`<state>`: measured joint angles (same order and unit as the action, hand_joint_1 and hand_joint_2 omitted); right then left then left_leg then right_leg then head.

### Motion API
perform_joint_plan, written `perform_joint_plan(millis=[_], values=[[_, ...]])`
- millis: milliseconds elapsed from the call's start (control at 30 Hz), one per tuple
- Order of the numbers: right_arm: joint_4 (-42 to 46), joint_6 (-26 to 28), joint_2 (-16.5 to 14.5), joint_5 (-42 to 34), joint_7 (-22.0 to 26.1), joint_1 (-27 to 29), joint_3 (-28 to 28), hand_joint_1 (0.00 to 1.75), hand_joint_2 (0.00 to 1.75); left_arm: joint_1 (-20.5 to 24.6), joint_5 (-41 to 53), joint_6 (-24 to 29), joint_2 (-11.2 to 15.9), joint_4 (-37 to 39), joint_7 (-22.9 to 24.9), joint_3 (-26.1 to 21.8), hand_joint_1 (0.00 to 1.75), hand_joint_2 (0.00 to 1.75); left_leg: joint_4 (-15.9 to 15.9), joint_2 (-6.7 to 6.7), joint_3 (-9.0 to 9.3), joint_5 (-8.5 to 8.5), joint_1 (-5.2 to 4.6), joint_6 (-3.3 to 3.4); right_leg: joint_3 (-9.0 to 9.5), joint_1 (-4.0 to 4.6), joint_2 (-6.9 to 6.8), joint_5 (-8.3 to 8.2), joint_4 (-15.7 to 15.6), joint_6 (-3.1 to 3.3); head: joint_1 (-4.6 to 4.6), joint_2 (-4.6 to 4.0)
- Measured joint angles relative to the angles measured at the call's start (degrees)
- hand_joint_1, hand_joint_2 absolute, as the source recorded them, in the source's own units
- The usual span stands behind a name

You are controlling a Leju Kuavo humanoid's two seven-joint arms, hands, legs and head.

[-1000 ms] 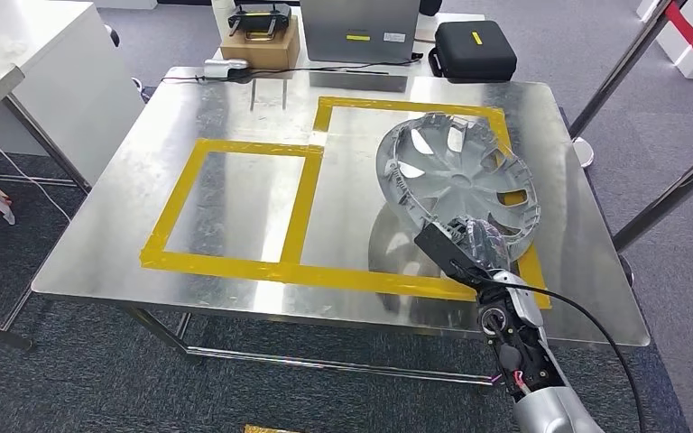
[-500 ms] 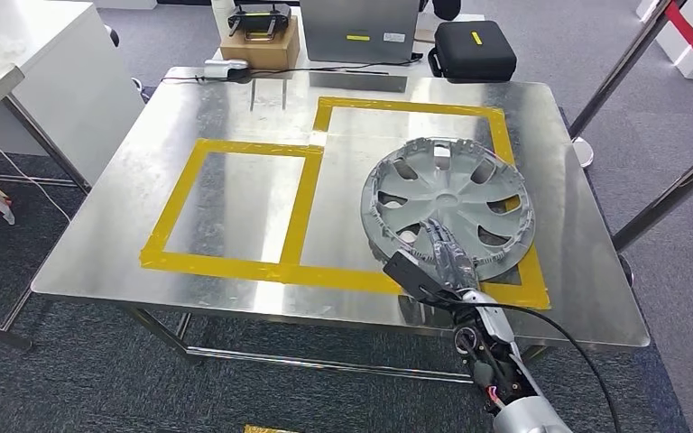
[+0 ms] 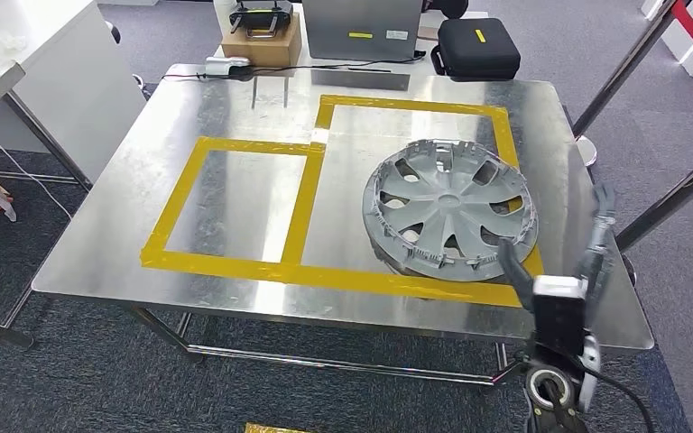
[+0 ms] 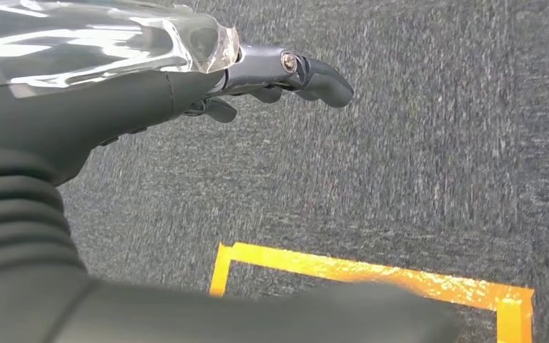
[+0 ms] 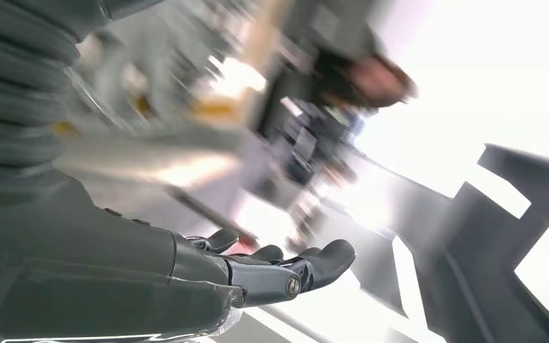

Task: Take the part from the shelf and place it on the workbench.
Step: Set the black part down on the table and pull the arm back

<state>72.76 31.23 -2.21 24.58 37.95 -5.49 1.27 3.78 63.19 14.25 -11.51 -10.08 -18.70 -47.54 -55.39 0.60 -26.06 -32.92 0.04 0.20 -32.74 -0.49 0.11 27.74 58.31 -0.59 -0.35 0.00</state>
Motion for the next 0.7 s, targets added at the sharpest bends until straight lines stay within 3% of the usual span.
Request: perform_joint_plan(millis=[133,300,500,700], values=[[21.6,6.9,0.3,-0.1,2.0,8.0,-1.0,0.0,0.0,0.0,0.0,-1.7,0.0,0.0,0.0,-0.3,0.0,0.0,0.0,-0.09,-0.01,-0.08,0.0,-0.01,0.01,0.0,0.06,0.03,0.0,-0.02,0.02,0.0],[39.4,8.5,0.3,4.8,2.2,13.4,0.8,0.0,0.0,0.0,0.1,-3.7,0.0,0.0,0.6,-0.5,0.0,0.0,0.0,-0.12,0.12,-0.08,0.0,-0.01,0.13,0.0,0.07,0.03,0.0,-0.02,0.03,0.0],[49.2,8.5,-0.2,11.0,2.2,15.1,4.3,0.0,0.0,0.0,0.9,-4.6,0.0,0.0,1.4,-0.5,0.0,0.0,0.0,-0.16,0.34,-0.08,0.0,-0.01,0.33,0.0,0.1,0.02,0.0,-0.02,0.03,0.0],[50.1,8.5,-0.7,10.7,2.2,15.4,7.0,0.0,0.0,0.1,0.9,-4.5,0.3,0.0,2.2,-0.6,0.0,0.0,-0.2,-0.25,0.41,-0.21,-0.13,0.2,0.45,-0.16,0.16,-0.05,-0.1,-0.13,-0.02,0.0]])
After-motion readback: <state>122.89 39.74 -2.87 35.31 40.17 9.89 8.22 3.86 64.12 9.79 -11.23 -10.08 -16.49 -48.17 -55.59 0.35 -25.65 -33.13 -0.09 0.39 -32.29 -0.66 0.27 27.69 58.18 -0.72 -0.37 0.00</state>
